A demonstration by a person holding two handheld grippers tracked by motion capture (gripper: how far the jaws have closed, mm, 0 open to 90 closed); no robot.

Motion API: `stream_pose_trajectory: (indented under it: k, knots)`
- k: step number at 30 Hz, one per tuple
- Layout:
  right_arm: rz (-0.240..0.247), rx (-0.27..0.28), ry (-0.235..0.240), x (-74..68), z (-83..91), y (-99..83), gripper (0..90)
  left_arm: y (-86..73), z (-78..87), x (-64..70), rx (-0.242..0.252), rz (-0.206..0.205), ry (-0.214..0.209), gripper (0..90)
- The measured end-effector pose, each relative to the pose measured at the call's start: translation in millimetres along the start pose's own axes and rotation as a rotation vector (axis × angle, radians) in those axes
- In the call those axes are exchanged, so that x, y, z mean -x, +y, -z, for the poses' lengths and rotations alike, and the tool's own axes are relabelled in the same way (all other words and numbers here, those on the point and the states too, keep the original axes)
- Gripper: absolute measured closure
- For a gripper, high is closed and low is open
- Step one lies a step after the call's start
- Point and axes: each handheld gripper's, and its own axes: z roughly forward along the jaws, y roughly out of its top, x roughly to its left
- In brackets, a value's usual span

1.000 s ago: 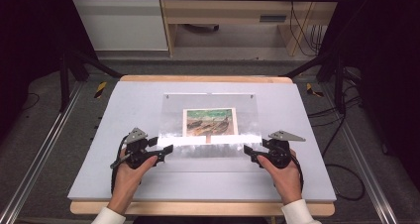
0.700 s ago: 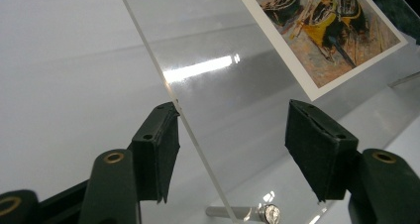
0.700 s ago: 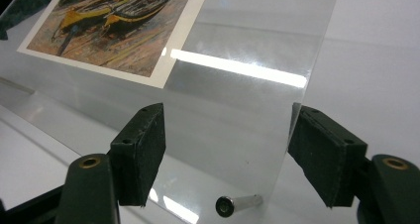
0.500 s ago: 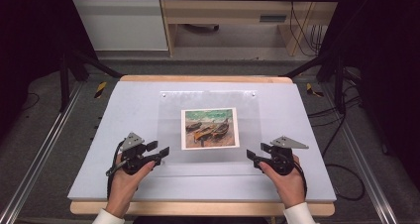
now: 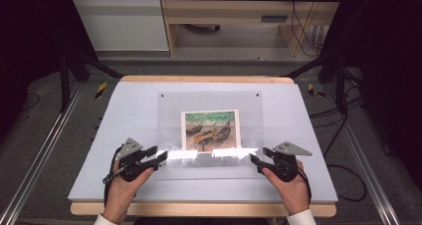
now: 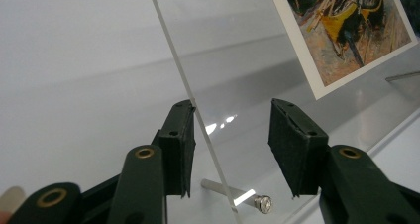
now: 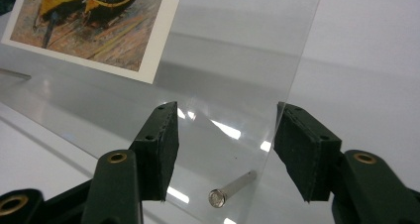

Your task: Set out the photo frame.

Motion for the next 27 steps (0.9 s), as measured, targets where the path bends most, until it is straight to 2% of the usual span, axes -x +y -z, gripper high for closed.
stream_pose_trajectory:
  k: [5,13,19,23,24,27]
  knots:
    - [0.023,-0.002,-0.015,-3.3,4.8,-3.3,47.5,-4.6,4.7,4.8,-0.014,-0.010,0.003,55.6]
    - [0.049,-0.011,-0.039,-7.6,12.2,-9.2,53.8,-8.4,12.4,8.1,-0.031,-0.003,0.009,62.3]
    - [0.046,-0.023,-0.049,-9.0,17.4,-14.0,59.1,-10.5,17.1,14.8,-0.058,-0.028,0.033,66.2]
    - [0.038,-0.034,-0.043,-9.0,19.7,-16.8,62.0,-10.6,19.7,14.5,-0.075,-0.047,0.037,69.2]
    - [0.037,-0.035,-0.044,-8.8,20.2,-17.2,62.6,-11.4,20.4,16.2,-0.086,-0.014,0.015,69.8]
    - [0.033,-0.036,-0.039,-8.3,21.0,-18.3,63.7,-11.5,20.7,15.3,-0.088,-0.017,0.009,70.7]
